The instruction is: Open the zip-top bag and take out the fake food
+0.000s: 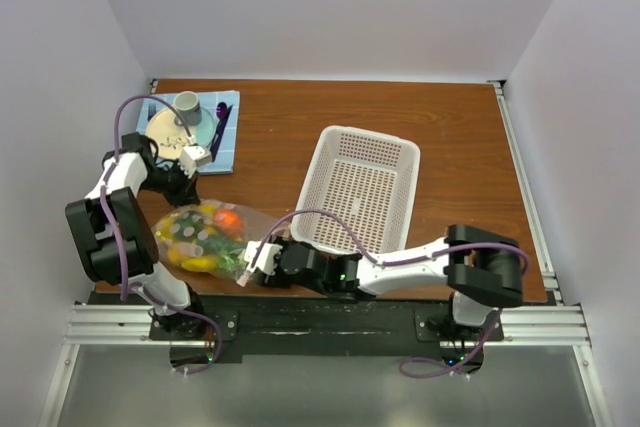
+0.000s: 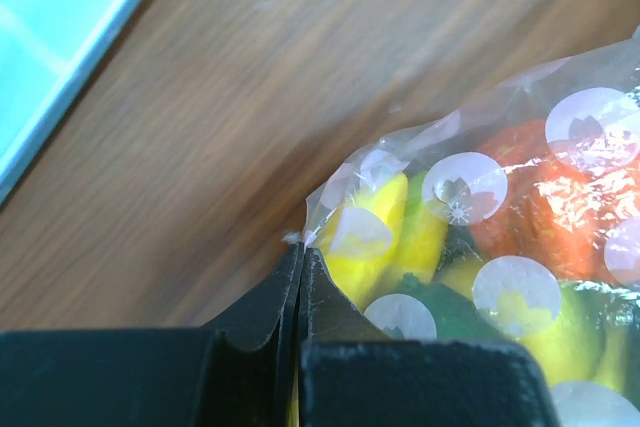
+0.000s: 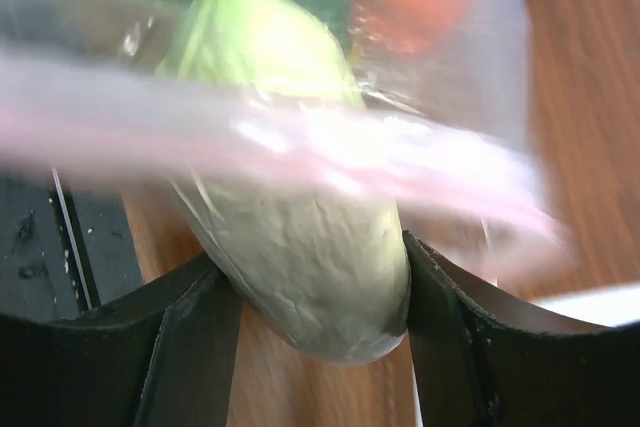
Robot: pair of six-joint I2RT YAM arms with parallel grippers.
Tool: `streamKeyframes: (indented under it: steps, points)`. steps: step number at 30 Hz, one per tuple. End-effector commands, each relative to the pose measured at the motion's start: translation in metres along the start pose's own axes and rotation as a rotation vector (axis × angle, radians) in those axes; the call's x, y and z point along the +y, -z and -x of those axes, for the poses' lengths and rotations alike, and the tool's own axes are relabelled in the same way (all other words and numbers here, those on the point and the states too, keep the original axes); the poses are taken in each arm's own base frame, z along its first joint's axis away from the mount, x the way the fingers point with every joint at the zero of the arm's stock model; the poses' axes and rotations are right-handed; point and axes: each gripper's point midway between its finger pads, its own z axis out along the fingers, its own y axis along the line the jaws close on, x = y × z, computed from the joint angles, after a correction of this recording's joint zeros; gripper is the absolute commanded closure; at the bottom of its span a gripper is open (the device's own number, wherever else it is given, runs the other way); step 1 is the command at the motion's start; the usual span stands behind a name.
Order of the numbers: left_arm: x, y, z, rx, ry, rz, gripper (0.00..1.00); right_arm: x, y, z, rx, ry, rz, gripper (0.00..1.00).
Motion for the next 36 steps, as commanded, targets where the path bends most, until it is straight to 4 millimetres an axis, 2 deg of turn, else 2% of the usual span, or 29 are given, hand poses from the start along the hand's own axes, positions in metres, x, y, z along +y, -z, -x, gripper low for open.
streamKeyframes:
  steps: [1,6,12,13,15,17,18,19,21,23,24,25,27,28,29,31,32,36]
  points:
    - [0.034,0.012,0.001,-0.001,0.006,0.12,1.0,-0.029,0.023,0.014,0.039,-0.068,-0.108,0.94]
    - [0.033,0.015,0.0,0.003,-0.002,0.134,1.0,-0.051,0.034,-0.002,0.186,-0.026,-0.228,1.0]
    - [0.031,0.013,-0.008,0.018,-0.004,0.132,1.0,-0.11,0.066,-0.002,0.295,0.053,-0.533,0.98]
    - [0.033,0.012,-0.011,0.025,-0.013,0.141,1.0,-0.127,0.08,-0.015,0.385,0.087,-0.601,0.99]
    - [0.039,0.012,-0.02,0.053,-0.028,0.177,1.0,-0.142,0.098,-0.017,0.447,0.015,-0.645,1.0]
    - [0.04,0.011,-0.024,0.063,-0.024,0.18,1.0,-0.148,0.111,-0.004,0.376,-0.072,-0.626,1.0]
    - [0.039,0.011,-0.025,0.062,-0.016,0.171,1.0,-0.149,0.116,-0.005,0.362,-0.086,-0.622,1.0]
    - [0.04,0.011,-0.023,0.058,-0.017,0.169,1.0,-0.159,0.127,0.001,0.329,-0.12,-0.639,1.0]
    - [0.038,0.01,-0.021,0.045,-0.014,0.158,1.0,-0.165,0.133,-0.001,0.318,-0.166,-0.649,1.0]
    - [0.035,0.011,-0.019,0.033,-0.019,0.155,1.0,-0.184,0.138,-0.002,0.292,-0.229,-0.697,0.98]
    - [0.034,0.011,-0.018,0.03,-0.019,0.154,1.0,-0.194,0.14,-0.005,0.291,-0.261,-0.73,0.98]
    - [0.032,0.011,-0.018,0.028,-0.019,0.151,1.0,-0.214,0.144,-0.018,0.313,-0.337,-0.789,0.98]
    - [0.028,0.012,-0.016,0.016,-0.02,0.144,1.0,-0.229,0.138,-0.037,0.356,-0.419,-0.815,0.96]
    - [0.025,0.012,-0.016,0.012,-0.019,0.138,1.0,-0.244,0.14,-0.054,0.388,-0.49,-0.858,0.9]
    - [0.024,0.013,-0.015,0.01,-0.02,0.142,1.0,-0.246,0.137,-0.061,0.413,-0.514,-0.863,0.61]
    - [0.025,0.015,-0.016,0.015,0.028,0.165,1.0,-0.255,0.13,-0.076,0.461,-0.563,-0.881,0.28]
    - [0.028,0.016,-0.016,0.03,0.047,0.183,1.0,-0.255,0.127,-0.077,0.463,-0.576,-0.876,0.02]
    - [0.029,0.021,-0.01,0.035,0.143,0.201,1.0,-0.261,0.12,-0.062,0.405,-0.663,-0.851,0.01]
